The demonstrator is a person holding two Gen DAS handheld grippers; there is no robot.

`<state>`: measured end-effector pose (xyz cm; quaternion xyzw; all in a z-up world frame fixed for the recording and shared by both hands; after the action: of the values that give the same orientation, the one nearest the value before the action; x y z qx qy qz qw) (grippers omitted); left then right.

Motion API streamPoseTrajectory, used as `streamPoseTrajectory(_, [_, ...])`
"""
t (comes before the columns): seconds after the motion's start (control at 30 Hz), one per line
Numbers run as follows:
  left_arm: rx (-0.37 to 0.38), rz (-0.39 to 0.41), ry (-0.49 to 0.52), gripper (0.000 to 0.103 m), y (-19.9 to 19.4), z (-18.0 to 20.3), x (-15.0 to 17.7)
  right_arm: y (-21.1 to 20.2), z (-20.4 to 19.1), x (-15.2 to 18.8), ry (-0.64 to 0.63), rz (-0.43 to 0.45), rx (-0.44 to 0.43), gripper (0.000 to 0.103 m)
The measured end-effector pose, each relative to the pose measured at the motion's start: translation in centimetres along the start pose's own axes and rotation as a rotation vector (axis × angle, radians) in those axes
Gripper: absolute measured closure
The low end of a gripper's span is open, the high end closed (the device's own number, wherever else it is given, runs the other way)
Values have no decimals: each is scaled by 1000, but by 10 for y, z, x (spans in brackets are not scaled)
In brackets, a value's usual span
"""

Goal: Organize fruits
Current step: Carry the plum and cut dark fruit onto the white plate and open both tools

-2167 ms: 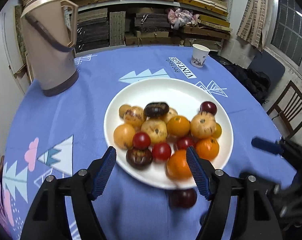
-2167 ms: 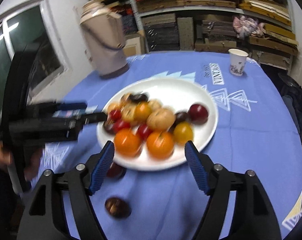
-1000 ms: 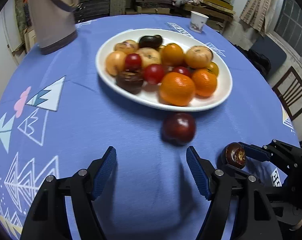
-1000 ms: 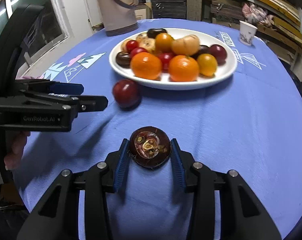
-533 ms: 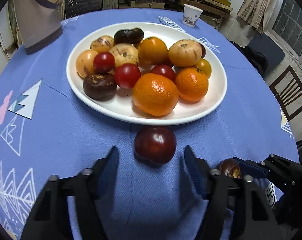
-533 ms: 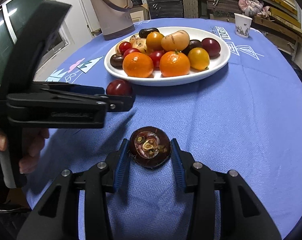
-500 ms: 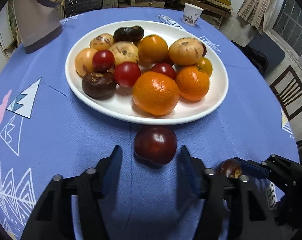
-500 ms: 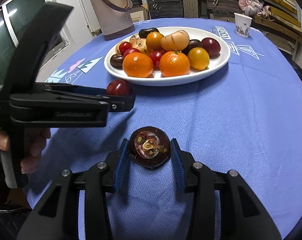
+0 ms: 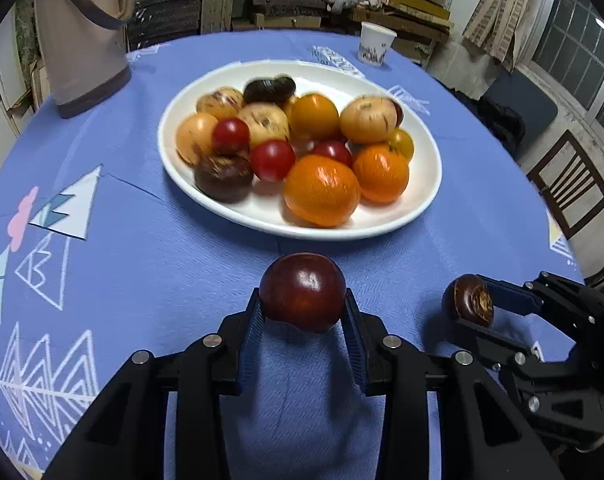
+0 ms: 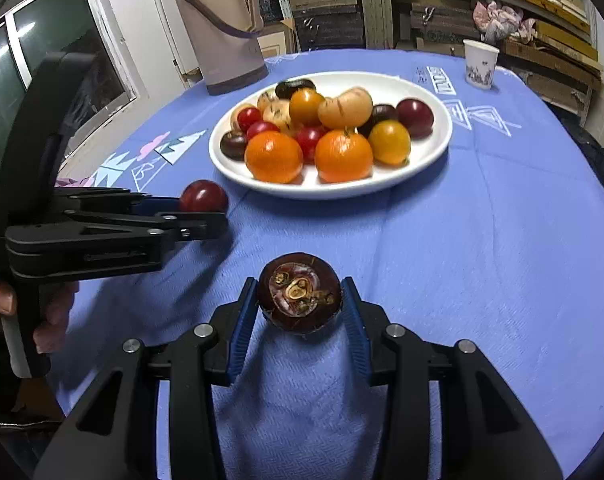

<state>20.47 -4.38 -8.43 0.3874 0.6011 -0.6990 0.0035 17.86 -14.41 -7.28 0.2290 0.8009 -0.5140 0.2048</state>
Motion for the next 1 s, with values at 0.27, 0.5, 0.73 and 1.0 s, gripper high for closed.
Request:
streamPoseTrajectory(0.27, [-17, 64, 19, 65, -28, -8, -21, -20, -10, -37, -29, 67, -6, 62])
streamPoseTrajectory(0.5, [-43, 103, 36, 65, -33, -18, -59, -25, -15, -89, -24, 132, -46, 62])
streamPoseTrajectory(0.73, [-59, 80, 6, 65, -6, -37, -85, 8, -10, -138, 38, 107, -64, 62])
streamPoseTrajectory(1.0, [-72, 59, -10, 64, 25, -52, -104, 56, 0, -162, 56, 76, -26, 62])
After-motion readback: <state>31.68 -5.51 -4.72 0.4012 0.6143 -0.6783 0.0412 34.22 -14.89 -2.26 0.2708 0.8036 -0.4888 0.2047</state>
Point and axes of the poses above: each gripper's, at about its wrist camera, not at the fingertips, and y roughly the way its jaws point, z to its right, x to its underside, the point moved 5 cm from there along y, roughly the way its jaws point, and after that the axes turned 15 degrees about y, right-handed, at the moved point
